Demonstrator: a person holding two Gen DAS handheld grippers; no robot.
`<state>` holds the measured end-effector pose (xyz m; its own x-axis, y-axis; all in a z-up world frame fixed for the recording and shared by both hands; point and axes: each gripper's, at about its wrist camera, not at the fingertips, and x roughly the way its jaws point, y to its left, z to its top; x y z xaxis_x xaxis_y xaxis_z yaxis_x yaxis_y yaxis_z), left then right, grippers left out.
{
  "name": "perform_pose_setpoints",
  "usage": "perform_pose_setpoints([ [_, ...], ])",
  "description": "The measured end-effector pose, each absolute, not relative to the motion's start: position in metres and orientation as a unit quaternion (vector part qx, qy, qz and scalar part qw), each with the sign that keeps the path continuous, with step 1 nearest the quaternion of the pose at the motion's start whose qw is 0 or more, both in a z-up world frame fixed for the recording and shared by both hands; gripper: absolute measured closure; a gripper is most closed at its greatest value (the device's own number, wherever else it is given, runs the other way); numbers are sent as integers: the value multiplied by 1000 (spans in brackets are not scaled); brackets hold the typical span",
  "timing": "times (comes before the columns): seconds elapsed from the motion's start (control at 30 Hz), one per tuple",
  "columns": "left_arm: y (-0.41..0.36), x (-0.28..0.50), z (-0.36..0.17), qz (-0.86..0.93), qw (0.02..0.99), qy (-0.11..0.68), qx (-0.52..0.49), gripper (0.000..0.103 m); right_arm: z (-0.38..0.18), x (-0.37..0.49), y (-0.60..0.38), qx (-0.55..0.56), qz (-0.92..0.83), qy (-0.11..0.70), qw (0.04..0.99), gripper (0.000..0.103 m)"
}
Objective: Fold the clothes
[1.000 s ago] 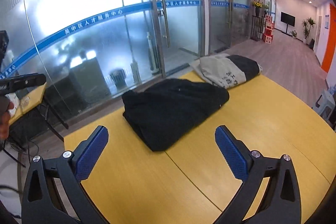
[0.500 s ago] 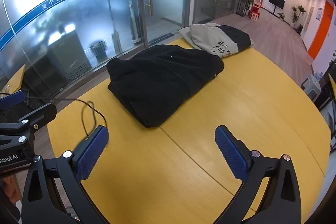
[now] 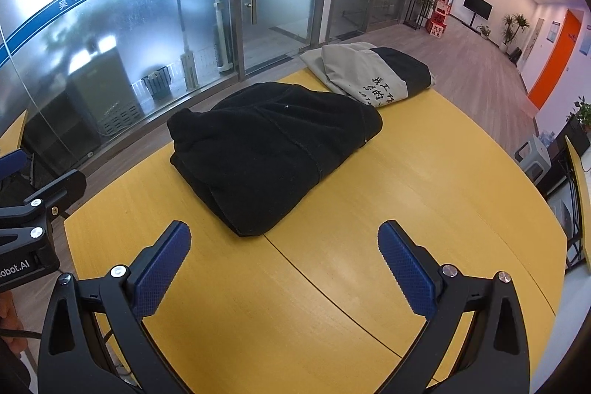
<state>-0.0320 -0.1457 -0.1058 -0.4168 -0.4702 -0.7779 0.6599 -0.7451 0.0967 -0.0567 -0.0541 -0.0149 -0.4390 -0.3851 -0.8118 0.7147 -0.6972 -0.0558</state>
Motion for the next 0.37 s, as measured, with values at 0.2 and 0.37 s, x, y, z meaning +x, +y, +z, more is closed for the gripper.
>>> perform_pose_setpoints([
  [0.2,-151,-34,-107,-839,319,125,422,0,-16,-58,-47,418,-823,204,326,1],
  [0.37,-152,-40,-108,-846,304,117,422,0,-18,-60,-48,424,-822,211,316,1],
])
